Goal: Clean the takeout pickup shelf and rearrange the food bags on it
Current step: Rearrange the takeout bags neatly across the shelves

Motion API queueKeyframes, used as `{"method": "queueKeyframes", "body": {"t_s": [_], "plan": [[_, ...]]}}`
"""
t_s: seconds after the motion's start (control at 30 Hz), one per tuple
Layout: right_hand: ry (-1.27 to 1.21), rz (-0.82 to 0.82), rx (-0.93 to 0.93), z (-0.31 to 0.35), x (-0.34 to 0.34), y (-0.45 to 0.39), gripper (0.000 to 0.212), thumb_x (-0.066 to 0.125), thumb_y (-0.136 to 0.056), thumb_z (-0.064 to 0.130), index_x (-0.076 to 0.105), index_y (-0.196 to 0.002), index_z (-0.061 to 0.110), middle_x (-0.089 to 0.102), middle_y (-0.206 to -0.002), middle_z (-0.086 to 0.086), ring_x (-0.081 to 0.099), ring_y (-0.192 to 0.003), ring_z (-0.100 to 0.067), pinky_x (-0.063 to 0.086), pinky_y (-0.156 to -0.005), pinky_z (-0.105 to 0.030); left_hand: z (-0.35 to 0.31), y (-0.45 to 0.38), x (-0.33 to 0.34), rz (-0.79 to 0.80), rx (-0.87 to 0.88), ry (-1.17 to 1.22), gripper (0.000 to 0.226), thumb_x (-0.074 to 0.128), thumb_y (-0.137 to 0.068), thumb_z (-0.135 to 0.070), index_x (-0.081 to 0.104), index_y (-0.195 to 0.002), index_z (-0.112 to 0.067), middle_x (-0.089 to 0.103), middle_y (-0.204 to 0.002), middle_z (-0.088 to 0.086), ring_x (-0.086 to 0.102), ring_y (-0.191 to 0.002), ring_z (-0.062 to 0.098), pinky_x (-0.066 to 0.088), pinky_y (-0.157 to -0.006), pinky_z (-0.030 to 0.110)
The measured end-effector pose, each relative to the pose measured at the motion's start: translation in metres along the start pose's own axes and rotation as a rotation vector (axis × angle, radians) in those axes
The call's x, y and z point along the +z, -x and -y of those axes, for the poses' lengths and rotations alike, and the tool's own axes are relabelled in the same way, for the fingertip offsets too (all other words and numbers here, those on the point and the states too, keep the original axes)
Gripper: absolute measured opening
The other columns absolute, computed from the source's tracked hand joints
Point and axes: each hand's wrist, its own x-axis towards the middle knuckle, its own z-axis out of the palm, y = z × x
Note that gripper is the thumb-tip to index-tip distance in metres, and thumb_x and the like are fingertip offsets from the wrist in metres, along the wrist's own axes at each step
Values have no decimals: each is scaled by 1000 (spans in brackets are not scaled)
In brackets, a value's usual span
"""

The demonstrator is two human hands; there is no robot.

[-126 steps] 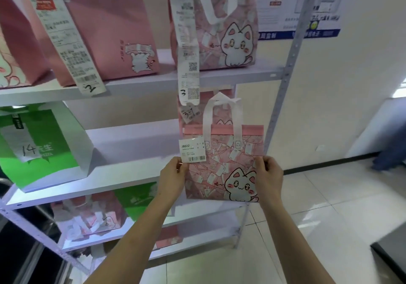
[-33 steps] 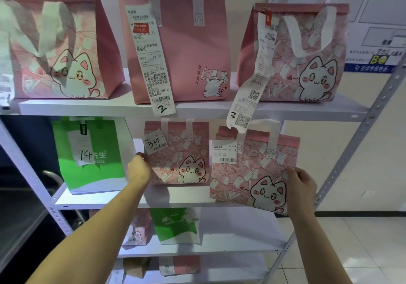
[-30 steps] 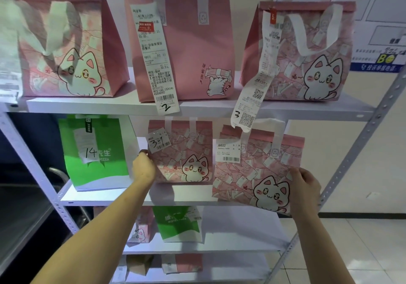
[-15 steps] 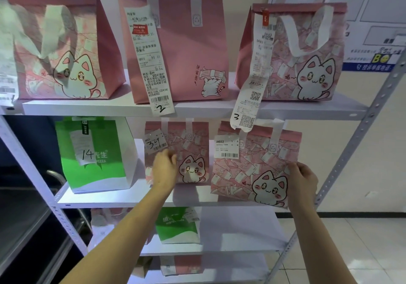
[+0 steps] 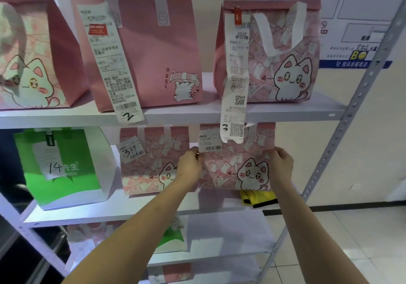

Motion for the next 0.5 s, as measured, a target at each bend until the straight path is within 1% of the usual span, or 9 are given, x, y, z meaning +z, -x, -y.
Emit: {"method": "queueKeyframes", "body": {"t_s": [0.07, 0.13, 0.2, 0.23, 0.3, 0.33, 0.4, 0.43, 0.5], "plan": [[23, 34, -17, -1, 4, -20, 23, 54, -93, 12, 72, -108, 10, 73, -100, -6, 66, -88, -19, 51, -67, -31, -6, -9, 4, -2, -31, -24, 26, 43, -107, -17, 61, -127, -15, 68, -97, 2, 57, -68, 12, 35, -50, 20], [22, 55, -36, -5, 8, -41, 22, 53, -96, 11, 72, -106, 11, 73, -99, -8, 68, -87, -23, 54, -69, -34, -13, -16, 9, -3, -58, -57, 29, 42, -106, -11, 57, -129, -16, 69, -105, 11, 55, -72, 20, 32, -49, 22], [21, 69, -43, -12, 9, -61, 19, 55, -95, 12, 73, -100, 13, 74, -96, -7, 68, -87, -27, 56, -73, -38, -19, -23, 17, 1, -81, -47, 23, 42, -106, -12, 56, -125, -15, 66, -103, 9, 57, -74, 23, 33, -51, 25], [23, 76, -39, -14, 9, -71, 19, 55, -95, 12, 73, -98, 15, 75, -94, -6, 68, -86, -27, 56, -72, -37, -20, -27, 21, -4, -86, -27, 21, 44, -107, -14, 58, -122, -12, 66, -103, 7, 60, -78, 26, 37, -55, 27], [26, 91, -14, -19, 8, -89, 19, 55, -96, 14, 74, -95, 19, 75, -92, -5, 69, -85, -28, 58, -73, -38, -21, -33, 31, -21, -97, 12, 19, 50, -106, -19, 62, -113, -6, 70, -102, 11, 67, -89, 32, 42, -65, 31], [23, 100, 5, -21, 8, -97, 20, 55, -97, 15, 73, -94, 22, 75, -93, -6, 70, -87, -30, 60, -76, -42, -22, -35, 36, -29, -99, 24, 18, 52, -105, -21, 62, -106, -6, 70, -96, 10, 68, -89, 33, 42, -66, 33], [18, 113, 60, -25, 9, -111, 20, 54, -98, 16, 72, -93, 25, 75, -95, -8, 71, -91, -33, 61, -81, -48, -27, -36, 43, -40, -105, 37, 14, 53, -105, -21, 61, -97, -12, 65, -84, -1, 65, -80, 24, 42, -63, 31], [16, 116, 81, -28, 10, -115, 20, 55, -98, 15, 71, -93, 25, 74, -95, -8, 71, -91, -33, 62, -82, -50, -30, -37, 45, -43, -112, 35, 13, 53, -105, -21, 63, -99, -14, 64, -85, -4, 61, -77, 20, 42, -62, 30], [5, 124, 107, -37, 10, -120, 20, 56, -97, 15, 72, -90, 24, 75, -95, -10, 71, -89, -33, 62, -82, -52, -30, -39, 52, -35, -128, 9, 17, 53, -105, -19, 66, -108, -8, 67, -95, 2, 60, -82, 22, 44, -70, 32]]}}
